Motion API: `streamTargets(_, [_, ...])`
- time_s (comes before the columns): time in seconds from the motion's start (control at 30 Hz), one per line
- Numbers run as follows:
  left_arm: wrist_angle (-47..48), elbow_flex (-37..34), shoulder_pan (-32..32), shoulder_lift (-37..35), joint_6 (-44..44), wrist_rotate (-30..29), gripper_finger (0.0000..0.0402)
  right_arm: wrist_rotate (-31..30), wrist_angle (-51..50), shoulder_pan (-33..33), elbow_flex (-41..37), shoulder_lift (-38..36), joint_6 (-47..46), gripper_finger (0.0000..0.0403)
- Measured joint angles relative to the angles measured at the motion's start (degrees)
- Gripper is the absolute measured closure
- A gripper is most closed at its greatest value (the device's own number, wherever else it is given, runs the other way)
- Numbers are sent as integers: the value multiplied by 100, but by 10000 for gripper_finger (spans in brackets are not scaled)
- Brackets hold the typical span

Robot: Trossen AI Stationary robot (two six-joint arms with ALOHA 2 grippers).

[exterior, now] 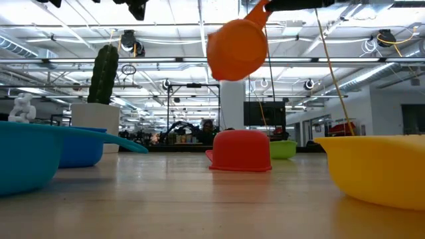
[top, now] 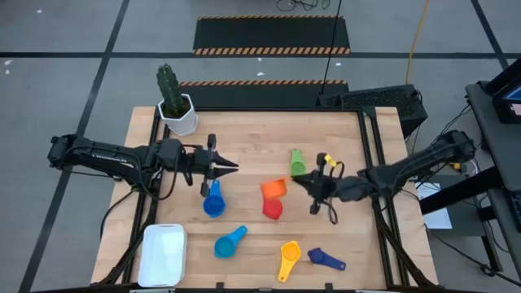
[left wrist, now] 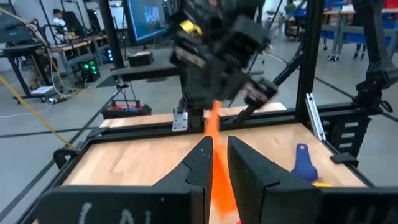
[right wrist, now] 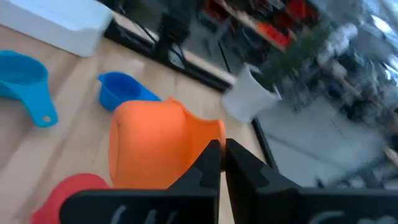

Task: Nest measuring cups in basket
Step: Put the orange measuring cup into the white bin

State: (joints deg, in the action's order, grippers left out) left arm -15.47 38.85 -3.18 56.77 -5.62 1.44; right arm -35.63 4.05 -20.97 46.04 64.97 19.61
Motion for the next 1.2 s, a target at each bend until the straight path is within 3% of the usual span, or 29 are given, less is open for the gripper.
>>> streamTargets(0.37, [-266,2,-157,270,6,-54,350,35,3393,555,-1594,-1,2153,403])
streamTargets(0.53, [-625,2,84,438,-10,-247,333,485,3450,833,-1744,3,2237,403])
streamTargets(0.73, [-435,170,530,582,-13,-245,252,573,3641,984,-1807,168,2170,403])
streamTargets(0.97, [354,836,854,1104,-121,250,165,581,4241,1087,-1803,312,2531,403])
streamTargets(1.2, [1212,1567,1139,1843,-25,1112,149,617,4286,1169,-1803,332,2877,403])
